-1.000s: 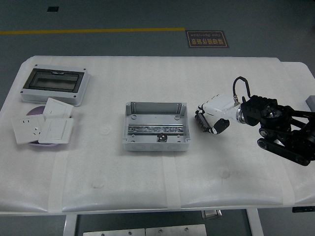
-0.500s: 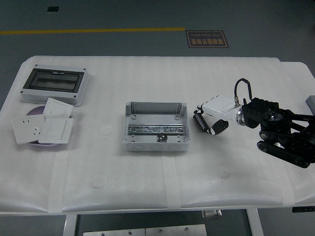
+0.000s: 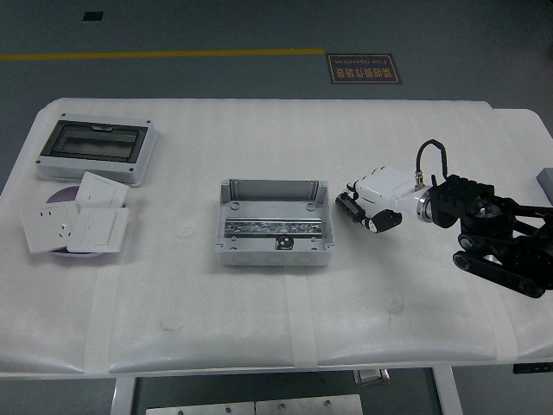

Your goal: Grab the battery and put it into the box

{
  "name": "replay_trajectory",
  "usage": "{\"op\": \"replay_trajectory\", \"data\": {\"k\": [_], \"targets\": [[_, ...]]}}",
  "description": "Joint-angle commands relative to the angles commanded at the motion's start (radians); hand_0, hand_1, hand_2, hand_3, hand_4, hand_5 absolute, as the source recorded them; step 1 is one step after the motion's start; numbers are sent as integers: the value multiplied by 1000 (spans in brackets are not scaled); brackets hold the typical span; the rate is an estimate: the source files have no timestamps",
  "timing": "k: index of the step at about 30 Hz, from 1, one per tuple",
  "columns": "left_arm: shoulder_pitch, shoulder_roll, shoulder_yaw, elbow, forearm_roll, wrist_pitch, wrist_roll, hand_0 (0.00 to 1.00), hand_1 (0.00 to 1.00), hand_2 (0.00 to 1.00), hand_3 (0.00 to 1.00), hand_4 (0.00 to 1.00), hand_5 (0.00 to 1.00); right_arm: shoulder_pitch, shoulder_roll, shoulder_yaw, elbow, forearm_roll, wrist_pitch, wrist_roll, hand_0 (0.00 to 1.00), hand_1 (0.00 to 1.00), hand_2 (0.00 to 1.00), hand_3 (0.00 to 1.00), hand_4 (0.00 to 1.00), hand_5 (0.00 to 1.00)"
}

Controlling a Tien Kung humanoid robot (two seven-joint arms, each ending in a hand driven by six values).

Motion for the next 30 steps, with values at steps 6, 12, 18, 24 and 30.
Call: {"op": "replay_trajectory", "data": {"k": [6,12,18,24,30], "targets": [[1,0,-3,0,4,0,1,679,679,579,636,618,307,1,-4,-2,-1,1,-6,0,748,643,641,670,289,162],[3,-1,-8,0,10,-2,3,679,679,582,642,626,310,4,-14,-7,-2,7,-14,1,740,639,641,671,297,167],[4,0,-13,0,16,-4,5,680,679,582,645,632,316,14,-25,-13,-3,4,6,-1,745,640,640,671,305,169],[6,-1,-12,0,14,-5,6,680,679,584,646,639,319,22,-33,-9,-4,-20,43,-16,747,647,657,697,468,203],[10,-1,-9,0,11,-6,7,680,679,585,648,643,325,36,-49,-2,-6,-50,79,-31,788,715,793,916,686,245]]}}
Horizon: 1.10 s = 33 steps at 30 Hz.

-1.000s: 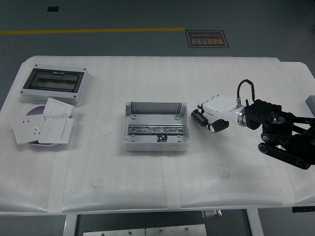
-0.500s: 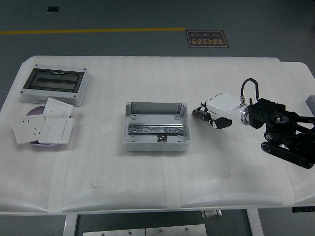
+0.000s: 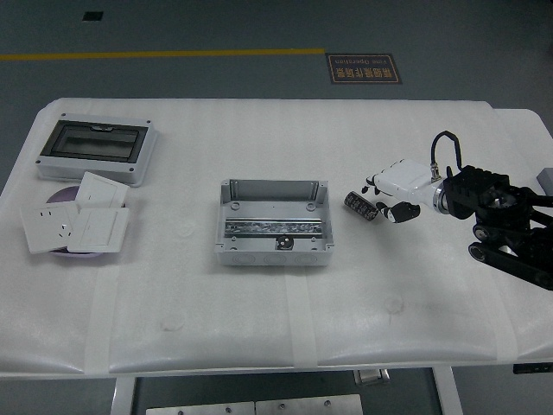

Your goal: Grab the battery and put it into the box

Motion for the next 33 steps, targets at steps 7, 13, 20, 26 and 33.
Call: {"op": "replay_trajectory", "data": {"k": [7,13,20,26,33], "targets": [[2,0,8,0,-10,0,-1,680,678,584,649,647,327,23,-5,17,27,-65,54,-16,825,745,835,984,753,262],[3,3,15,0,-16,-1,-2,680,678,583,649,648,329,44,3,40,45,-122,108,-26,860,765,891,998,772,250],[-2,8,30,0,-29,0,-5,680,677,583,648,649,328,60,19,101,47,-235,182,8,923,851,998,998,807,225],[-5,13,28,0,-23,0,-4,680,678,582,649,647,327,73,25,169,53,-330,278,66,925,851,998,998,806,228],[-7,16,24,0,-16,-2,-3,680,678,582,647,642,323,60,33,213,73,-372,352,99,924,845,998,998,824,235]]}}
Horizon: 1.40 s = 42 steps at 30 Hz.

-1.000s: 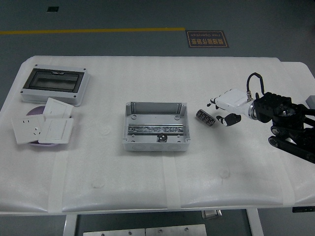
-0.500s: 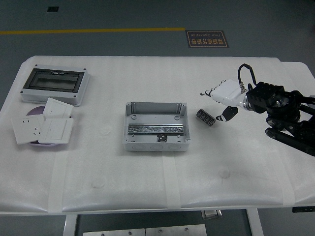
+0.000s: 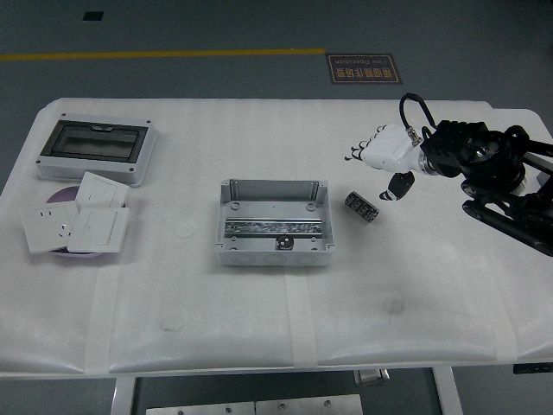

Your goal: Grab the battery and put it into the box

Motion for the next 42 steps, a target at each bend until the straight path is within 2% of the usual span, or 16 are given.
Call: {"op": "replay_trajectory", "data": {"k": [3,9,15,30,37,42], "targets": [[0,0,-4,0,5,0,1,680,678,582,647,642,323,-11,5,1,4,4,6,-2,924,845,998,998,824,235],[-3,-2,-6,0,11,-1,2,680,678,582,645,640,322,-32,30,-8,-5,20,-14,-13,923,842,998,998,819,226],[-11,2,0,0,8,-1,-1,679,678,581,644,639,322,-46,54,0,-40,4,-9,-2,922,837,997,998,816,223],[-23,7,7,0,3,0,-4,680,678,580,644,637,321,-76,69,32,-103,-28,26,24,915,822,982,998,814,233],[-20,4,-9,0,20,-1,-1,680,678,579,643,636,322,-76,76,27,-92,-12,16,17,911,817,976,998,812,238],[-21,3,4,0,10,0,-4,680,677,580,643,634,323,-85,81,27,-98,-11,10,17,909,815,970,998,808,244]]}}
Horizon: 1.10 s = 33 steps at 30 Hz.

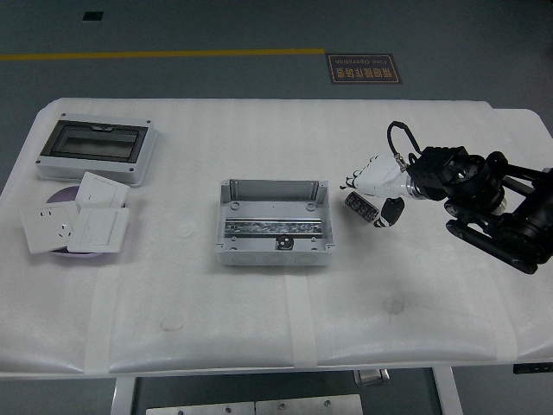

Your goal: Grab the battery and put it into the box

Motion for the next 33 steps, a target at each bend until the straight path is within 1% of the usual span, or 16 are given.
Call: {"op": "replay_trajectory", "data": {"k": [6,16,17,22,23,28,29,33], "targets": [[1,2,6,0,-5,1,-2,680,678,580,643,633,322,-19,-8,-6,2,8,-19,-8,907,812,966,998,804,247],[-2,2,18,0,-17,4,-7,680,677,580,643,632,322,-20,-8,-7,15,18,-52,-2,904,805,951,998,795,257],[-2,2,18,0,-16,4,-7,680,678,580,644,631,321,-20,-8,-8,15,17,-52,-2,893,775,891,998,685,256],[-2,1,17,0,-18,4,-7,680,678,580,644,631,321,-21,-7,-5,6,11,-53,5,893,775,891,998,685,256],[-2,1,19,0,-19,4,-7,680,677,581,644,631,324,-22,-6,-4,1,9,-53,7,862,746,803,813,494,203],[-5,0,19,0,-20,4,-8,680,677,581,644,631,324,-26,-1,2,-21,0,-54,16,862,746,803,813,494,203],[-5,1,18,0,-19,4,-8,680,677,580,643,632,325,-26,0,3,-24,-2,-54,17,832,713,746,737,361,171],[-6,1,21,0,-21,4,-9,680,677,580,643,632,325,-28,2,5,-28,-3,-58,23,832,713,746,737,361,171]]}}
